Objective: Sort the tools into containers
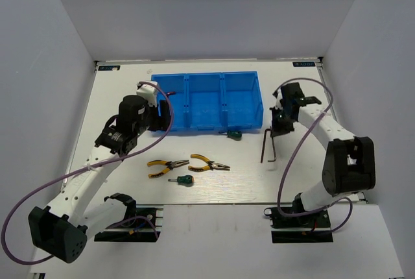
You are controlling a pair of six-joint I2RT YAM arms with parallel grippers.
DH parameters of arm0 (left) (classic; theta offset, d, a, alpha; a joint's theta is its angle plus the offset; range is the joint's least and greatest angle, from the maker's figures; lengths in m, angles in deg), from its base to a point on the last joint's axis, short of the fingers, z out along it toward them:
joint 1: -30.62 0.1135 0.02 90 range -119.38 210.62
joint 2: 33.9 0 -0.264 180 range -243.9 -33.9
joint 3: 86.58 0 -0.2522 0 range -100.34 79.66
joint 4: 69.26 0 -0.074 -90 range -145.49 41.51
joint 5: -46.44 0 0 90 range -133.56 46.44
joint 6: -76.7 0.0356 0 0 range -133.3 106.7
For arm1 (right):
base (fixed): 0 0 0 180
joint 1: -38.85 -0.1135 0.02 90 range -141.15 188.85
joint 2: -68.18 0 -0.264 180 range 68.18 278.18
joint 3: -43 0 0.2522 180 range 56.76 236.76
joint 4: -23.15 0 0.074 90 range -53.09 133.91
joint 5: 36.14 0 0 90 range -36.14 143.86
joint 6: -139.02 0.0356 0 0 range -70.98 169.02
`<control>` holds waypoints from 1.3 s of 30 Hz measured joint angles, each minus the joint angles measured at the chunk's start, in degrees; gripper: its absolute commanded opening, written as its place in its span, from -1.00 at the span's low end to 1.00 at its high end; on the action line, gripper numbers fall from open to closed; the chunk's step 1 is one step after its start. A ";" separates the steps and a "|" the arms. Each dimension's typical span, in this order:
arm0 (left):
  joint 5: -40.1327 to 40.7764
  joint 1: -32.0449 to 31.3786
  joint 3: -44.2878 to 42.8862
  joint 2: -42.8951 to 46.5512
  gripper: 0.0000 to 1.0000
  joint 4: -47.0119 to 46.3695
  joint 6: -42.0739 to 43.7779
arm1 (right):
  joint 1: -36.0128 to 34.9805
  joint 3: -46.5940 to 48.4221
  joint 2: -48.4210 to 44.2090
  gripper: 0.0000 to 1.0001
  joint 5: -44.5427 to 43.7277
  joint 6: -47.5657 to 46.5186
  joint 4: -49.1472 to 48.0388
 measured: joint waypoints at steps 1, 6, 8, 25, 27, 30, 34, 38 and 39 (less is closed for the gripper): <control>-0.20 0.00 0.24 -0.02 0.50 -0.13 0.00 | 0.02 1.70 -1.18 -1.00 1.77 -0.90 0.44; -1.07 0.00 1.51 0.00 0.50 -1.07 0.00 | -0.90 11.30 -5.05 -1.00 12.52 -4.61 1.16; -1.42 0.00 1.99 0.04 0.50 -1.44 -0.02 | -2.54 14.56 -5.07 -1.00 17.70 -4.85 0.87; -1.95 0.00 6.75 13.68 0.50 -7.32 -2.34 | -25.16 65.11 36.87 -1.00 31.41 11.17 -16.41; -1.70 0.00 7.02 14.67 0.50 -7.21 -2.67 | -26.34 65.09 39.36 -1.00 30.80 13.94 -20.68; -1.22 0.00 7.06 15.32 0.50 -6.64 -2.99 | -27.91 65.09 42.07 -1.00 29.90 17.25 -25.99; -1.07 0.00 7.06 15.04 0.50 -5.33 -3.06 | -29.44 64.57 44.28 -1.00 27.65 18.82 -32.52; -1.79 0.00 7.06 13.55 0.48 -5.07 -3.21 | -30.32 64.57 46.62 -0.41 25.55 17.29 -36.04; -2.16 0.00 7.06 12.83 0.45 -5.03 -3.26 | -30.32 64.57 47.10 -0.41 25.11 16.41 -36.28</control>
